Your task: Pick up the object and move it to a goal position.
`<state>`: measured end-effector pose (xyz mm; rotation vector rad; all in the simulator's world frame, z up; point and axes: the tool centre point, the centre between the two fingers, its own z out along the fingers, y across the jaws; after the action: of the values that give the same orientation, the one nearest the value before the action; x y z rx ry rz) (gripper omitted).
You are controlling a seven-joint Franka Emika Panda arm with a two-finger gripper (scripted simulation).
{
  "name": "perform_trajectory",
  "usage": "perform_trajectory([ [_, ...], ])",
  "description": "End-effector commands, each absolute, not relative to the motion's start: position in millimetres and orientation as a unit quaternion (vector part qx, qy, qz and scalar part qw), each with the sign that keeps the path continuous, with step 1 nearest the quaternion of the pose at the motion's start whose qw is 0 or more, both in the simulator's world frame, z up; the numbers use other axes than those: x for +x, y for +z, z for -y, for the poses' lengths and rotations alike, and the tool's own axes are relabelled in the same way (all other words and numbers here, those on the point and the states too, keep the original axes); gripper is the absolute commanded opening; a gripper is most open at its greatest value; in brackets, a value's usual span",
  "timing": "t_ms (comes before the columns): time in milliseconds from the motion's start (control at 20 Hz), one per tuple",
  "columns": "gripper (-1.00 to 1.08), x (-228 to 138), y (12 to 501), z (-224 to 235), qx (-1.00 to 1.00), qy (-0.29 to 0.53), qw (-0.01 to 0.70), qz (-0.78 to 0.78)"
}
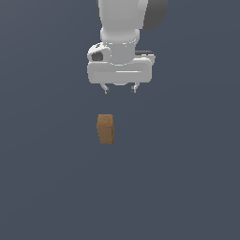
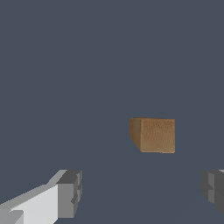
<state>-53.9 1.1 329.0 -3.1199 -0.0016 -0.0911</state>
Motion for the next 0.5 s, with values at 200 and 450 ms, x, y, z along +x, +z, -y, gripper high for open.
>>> perform_trajectory([
  [200,1.00,-51.8,335.8,-1.1,-0.999,-0.037,0.006,0.004],
  [450,1.00,-48.2,351.4,-2.0,-0.999,-0.053,-0.004,0.011],
])
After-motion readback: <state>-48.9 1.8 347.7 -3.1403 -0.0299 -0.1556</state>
